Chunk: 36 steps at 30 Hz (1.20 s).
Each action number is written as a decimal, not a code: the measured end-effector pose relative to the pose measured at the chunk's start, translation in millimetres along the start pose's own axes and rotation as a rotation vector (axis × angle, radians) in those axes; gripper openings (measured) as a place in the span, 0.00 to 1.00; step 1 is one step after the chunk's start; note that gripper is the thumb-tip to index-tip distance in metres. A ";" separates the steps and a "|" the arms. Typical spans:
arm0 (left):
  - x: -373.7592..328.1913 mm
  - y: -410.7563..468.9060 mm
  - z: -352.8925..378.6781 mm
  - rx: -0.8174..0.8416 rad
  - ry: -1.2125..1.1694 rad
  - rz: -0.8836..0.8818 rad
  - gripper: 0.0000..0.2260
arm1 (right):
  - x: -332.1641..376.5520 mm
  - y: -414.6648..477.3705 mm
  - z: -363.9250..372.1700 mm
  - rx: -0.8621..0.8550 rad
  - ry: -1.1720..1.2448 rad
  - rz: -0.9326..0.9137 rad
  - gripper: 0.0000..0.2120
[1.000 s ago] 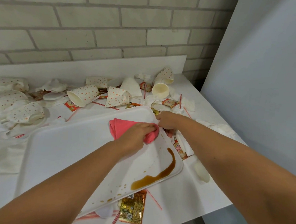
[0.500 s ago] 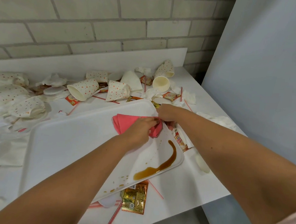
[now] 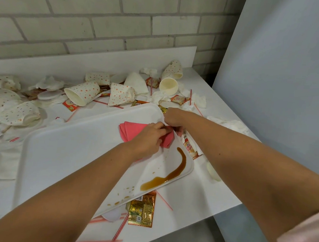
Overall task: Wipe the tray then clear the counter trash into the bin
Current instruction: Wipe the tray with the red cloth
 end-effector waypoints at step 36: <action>-25.6 -27.3 1.4 0.097 -0.113 0.137 0.20 | 13.2 -14.1 -1.4 0.026 -0.158 -0.016 0.17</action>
Point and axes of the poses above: each hand's wrist, its own y-axis towards the middle knuckle, its own z-axis out of the palm, x = y × z, the point moved 3 cm from there along y, towards the middle knuckle, and after that the axes turned 10 degrees about -z, right-handed, at the moved point
